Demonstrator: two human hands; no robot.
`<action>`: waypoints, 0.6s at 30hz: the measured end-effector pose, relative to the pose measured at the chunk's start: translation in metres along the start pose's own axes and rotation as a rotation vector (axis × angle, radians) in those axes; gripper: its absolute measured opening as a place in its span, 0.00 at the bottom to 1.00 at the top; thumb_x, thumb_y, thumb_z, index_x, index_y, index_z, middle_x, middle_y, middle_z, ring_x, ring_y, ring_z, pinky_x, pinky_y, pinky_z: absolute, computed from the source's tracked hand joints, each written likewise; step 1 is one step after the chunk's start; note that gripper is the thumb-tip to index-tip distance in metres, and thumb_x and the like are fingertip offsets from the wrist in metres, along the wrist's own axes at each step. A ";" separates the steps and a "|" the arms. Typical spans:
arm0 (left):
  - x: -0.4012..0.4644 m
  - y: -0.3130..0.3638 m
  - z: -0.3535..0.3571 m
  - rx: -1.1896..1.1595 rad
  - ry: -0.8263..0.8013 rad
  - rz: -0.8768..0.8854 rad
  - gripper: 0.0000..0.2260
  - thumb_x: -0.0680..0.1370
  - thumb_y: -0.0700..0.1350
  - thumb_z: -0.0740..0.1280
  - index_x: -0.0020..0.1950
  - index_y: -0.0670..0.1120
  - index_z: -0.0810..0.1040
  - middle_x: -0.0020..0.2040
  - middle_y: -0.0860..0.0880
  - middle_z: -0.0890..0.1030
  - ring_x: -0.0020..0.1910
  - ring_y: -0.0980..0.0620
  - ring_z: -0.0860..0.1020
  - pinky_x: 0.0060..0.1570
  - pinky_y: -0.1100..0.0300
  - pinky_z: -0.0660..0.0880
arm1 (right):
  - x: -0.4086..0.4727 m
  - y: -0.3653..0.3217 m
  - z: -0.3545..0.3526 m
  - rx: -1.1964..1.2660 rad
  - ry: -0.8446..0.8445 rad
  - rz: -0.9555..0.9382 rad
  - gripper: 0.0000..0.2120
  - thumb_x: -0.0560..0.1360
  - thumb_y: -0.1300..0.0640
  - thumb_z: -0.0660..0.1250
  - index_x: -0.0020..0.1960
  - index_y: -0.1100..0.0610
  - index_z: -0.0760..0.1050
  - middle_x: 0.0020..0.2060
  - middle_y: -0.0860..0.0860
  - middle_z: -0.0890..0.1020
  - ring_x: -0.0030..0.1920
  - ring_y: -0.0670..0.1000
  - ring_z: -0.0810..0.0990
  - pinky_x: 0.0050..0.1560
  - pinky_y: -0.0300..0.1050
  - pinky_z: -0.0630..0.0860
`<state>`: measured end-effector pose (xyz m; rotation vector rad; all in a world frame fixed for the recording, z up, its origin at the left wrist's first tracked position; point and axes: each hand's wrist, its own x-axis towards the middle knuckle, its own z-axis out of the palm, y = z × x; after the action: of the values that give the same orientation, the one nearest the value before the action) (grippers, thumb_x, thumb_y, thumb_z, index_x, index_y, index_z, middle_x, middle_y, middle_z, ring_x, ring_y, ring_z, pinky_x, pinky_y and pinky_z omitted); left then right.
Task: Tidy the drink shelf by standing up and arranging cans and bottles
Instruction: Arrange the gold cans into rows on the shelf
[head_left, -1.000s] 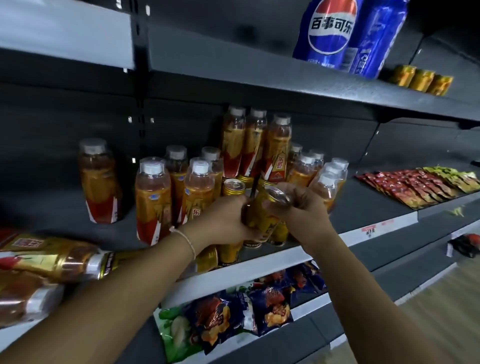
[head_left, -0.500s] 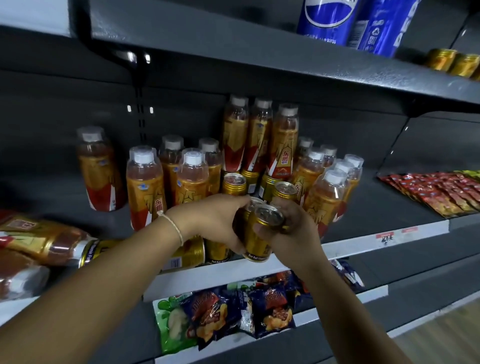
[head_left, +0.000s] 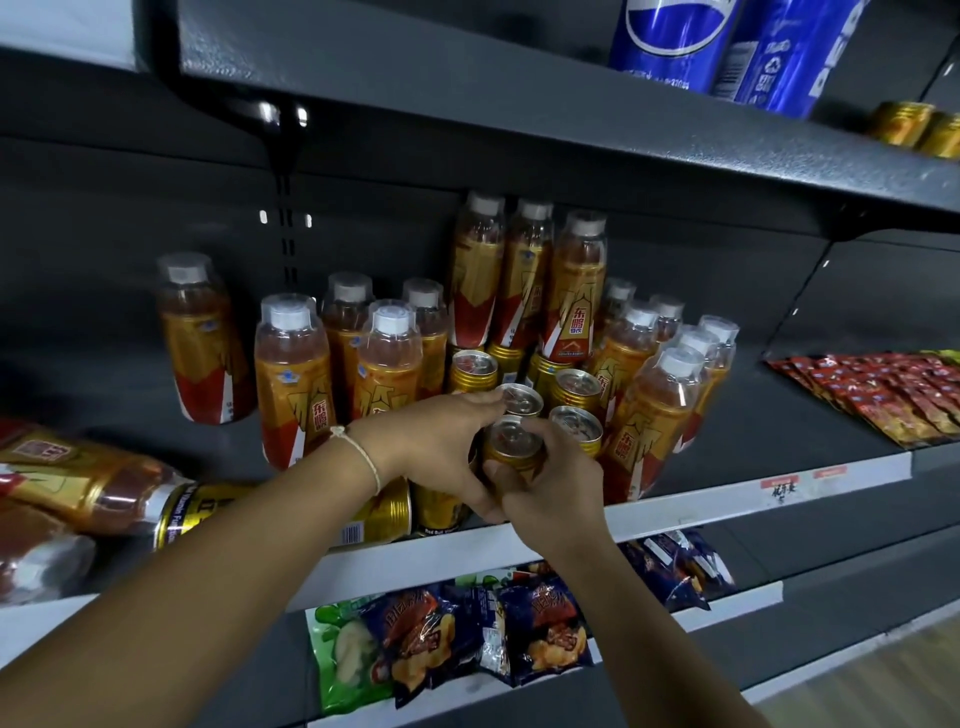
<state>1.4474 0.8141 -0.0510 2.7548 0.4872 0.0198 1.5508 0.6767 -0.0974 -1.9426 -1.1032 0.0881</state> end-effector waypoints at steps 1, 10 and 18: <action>0.000 -0.001 0.001 0.013 0.012 -0.002 0.56 0.61 0.67 0.76 0.80 0.52 0.51 0.80 0.56 0.48 0.78 0.54 0.50 0.71 0.63 0.52 | 0.001 0.001 0.002 -0.017 0.010 -0.009 0.23 0.73 0.51 0.77 0.66 0.53 0.76 0.58 0.49 0.82 0.59 0.51 0.79 0.57 0.45 0.76; -0.009 -0.007 0.018 0.117 0.107 -0.078 0.43 0.69 0.68 0.69 0.75 0.43 0.63 0.72 0.46 0.67 0.72 0.47 0.64 0.75 0.54 0.53 | 0.010 0.003 0.022 -0.079 0.076 -0.067 0.12 0.76 0.56 0.73 0.56 0.60 0.77 0.52 0.53 0.82 0.52 0.56 0.80 0.45 0.40 0.68; -0.010 -0.004 0.020 0.151 0.111 -0.128 0.38 0.67 0.68 0.68 0.69 0.46 0.69 0.67 0.47 0.72 0.64 0.47 0.72 0.61 0.51 0.74 | 0.028 -0.002 0.028 -0.072 0.115 0.001 0.11 0.77 0.57 0.72 0.55 0.62 0.76 0.58 0.59 0.80 0.57 0.60 0.78 0.43 0.34 0.62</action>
<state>1.4383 0.8074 -0.0711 2.8743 0.7214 0.1100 1.5536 0.7155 -0.1035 -1.9860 -1.0419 -0.0635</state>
